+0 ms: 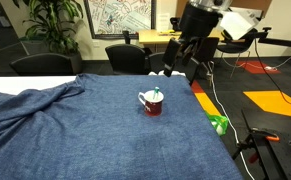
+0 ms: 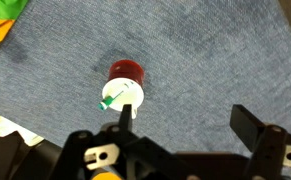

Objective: Pick the marker from the cup and put it on the table

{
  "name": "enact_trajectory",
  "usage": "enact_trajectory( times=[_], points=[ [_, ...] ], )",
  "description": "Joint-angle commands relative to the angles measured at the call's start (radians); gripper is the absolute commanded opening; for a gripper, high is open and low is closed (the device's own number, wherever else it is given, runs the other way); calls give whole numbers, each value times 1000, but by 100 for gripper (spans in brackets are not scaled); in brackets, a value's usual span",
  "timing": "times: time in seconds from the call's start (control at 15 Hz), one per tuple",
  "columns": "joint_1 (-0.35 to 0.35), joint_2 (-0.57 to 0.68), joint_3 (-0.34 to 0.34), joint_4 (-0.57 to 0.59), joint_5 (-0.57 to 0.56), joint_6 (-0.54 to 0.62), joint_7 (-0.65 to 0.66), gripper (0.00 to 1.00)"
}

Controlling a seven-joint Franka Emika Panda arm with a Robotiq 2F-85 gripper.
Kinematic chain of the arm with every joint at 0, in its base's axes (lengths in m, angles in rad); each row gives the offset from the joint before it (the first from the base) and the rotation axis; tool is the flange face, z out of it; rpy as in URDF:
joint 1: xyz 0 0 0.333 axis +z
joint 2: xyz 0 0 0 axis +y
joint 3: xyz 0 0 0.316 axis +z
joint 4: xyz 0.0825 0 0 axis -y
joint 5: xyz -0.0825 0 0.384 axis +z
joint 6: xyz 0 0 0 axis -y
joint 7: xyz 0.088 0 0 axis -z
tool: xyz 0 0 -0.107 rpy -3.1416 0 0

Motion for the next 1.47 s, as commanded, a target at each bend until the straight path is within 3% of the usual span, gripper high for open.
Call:
enact_trajectory(
  times=[0.0, 0.33, 0.87, 0.93, 1.0, 1.4],
  points=[
    [-48, 68, 34, 35, -171, 98, 278, 100],
    [-62, 113, 14, 96, -495, 56, 704, 100],
    [11, 257, -7, 191, -935, -59, 1351, 100],
    [26, 282, -8, 192, -960, -67, 1380, 100],
    [15, 225, -23, 152, -904, -23, 1293, 100],
    [39, 278, -27, 181, -948, -60, 1391, 100]
  ],
)
